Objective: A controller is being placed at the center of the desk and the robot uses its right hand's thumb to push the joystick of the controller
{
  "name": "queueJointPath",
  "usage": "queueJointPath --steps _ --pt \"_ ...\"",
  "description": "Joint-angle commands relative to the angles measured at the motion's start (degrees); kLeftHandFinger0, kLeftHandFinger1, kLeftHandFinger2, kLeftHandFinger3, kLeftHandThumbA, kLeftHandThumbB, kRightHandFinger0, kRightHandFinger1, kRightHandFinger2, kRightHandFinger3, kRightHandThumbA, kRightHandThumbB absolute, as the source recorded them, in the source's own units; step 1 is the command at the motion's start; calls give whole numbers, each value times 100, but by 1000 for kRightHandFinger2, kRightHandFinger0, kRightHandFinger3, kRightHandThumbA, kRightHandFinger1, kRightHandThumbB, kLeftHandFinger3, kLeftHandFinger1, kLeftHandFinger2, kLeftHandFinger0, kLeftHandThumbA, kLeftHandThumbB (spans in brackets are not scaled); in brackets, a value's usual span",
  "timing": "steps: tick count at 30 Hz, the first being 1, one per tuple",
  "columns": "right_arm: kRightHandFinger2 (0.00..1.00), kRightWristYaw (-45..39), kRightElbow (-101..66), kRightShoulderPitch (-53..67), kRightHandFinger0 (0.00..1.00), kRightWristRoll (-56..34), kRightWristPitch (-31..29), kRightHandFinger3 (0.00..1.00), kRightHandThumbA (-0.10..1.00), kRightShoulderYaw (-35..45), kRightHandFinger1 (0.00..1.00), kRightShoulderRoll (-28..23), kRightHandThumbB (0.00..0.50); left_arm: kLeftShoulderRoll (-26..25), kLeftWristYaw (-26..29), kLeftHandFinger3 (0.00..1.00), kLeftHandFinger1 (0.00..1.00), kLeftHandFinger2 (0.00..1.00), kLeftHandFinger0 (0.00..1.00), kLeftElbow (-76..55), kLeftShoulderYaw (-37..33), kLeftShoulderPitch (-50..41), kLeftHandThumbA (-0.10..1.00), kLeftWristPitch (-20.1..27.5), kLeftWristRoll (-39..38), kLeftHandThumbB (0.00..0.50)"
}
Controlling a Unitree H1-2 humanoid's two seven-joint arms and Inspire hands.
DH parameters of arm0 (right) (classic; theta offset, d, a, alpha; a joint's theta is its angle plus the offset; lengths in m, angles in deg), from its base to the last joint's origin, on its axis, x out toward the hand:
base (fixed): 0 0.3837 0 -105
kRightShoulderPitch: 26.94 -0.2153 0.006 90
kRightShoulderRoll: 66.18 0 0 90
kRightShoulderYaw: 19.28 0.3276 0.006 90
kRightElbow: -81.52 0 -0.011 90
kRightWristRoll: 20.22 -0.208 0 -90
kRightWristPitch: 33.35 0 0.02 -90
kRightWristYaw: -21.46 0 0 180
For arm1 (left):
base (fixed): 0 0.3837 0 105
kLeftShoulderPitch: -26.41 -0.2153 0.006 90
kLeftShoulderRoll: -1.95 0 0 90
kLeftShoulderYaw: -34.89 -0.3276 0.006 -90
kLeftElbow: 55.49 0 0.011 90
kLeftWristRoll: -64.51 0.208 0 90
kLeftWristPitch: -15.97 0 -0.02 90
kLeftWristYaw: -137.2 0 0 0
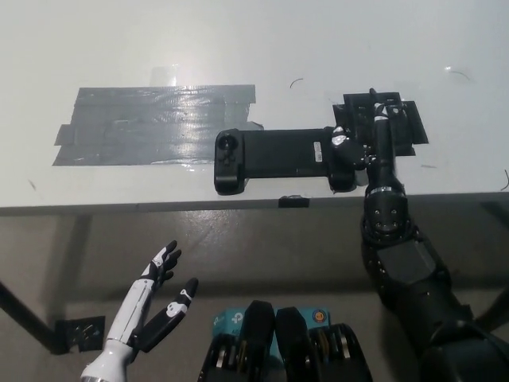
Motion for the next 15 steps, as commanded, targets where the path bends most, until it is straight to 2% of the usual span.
queueJointPath --steps 1,3,5,7,8,9,12,13,15 --pt "1000 373 -115 -183 1000 -167 -463 1000 -100 98 1000 -193 1 14 -4 1000 1000 1000 1000 -184 22 71 669 109 18 0" --pt "1000 214 -231 -145 1000 -254 -504 1000 186 128 1000 -189 23 13 -3 1000 1000 1000 1000 -192 21 81 673 75 31 0" --pt "1000 -59 -541 -54 1000 -348 -606 1000 501 118 1000 -192 70 14 -3 1000 1000 1000 1000 -160 22 106 669 128 18 0" --pt "1000 -304 -1047 53 1000 -433 -421 1000 682 98 1000 -161 125 15 3 1000 1000 1000 1000 -142 22 114 668 144 22 0" --pt "1000 -369 -1216 94 1000 -454 -356 1000 709 84 1000 -150 137 13 6 1000 1000 1000 1000 -137 21 115 668 150 27 0" --pt "1000 -579 -1723 203 1000 -494 -302 1000 841 3 1000 -131 207 12 10 1000 1000 1000 1000 -124 23 118 671 157 35 0" --pt "1000 -896 -2796 452 1000 -510 -61 1000 932 -182 1000 -118 223 16 -11 1000 1000 1000 1000 -138 30 154 675 110 3 3" --pt "1000 -952 -3350 591 1000 -411 69 1000 975 -288 1000 -108 242 9 -19 1000 1000 1000 1000 -145 33 158 678 73 1 4" --pt "1000 -1111 -4027 792 1000 -374 143 1000 1000 -421 1000 -124 252 -3 -28 1000 1000 1000 1000 -147 29 174 682 61 10 2"
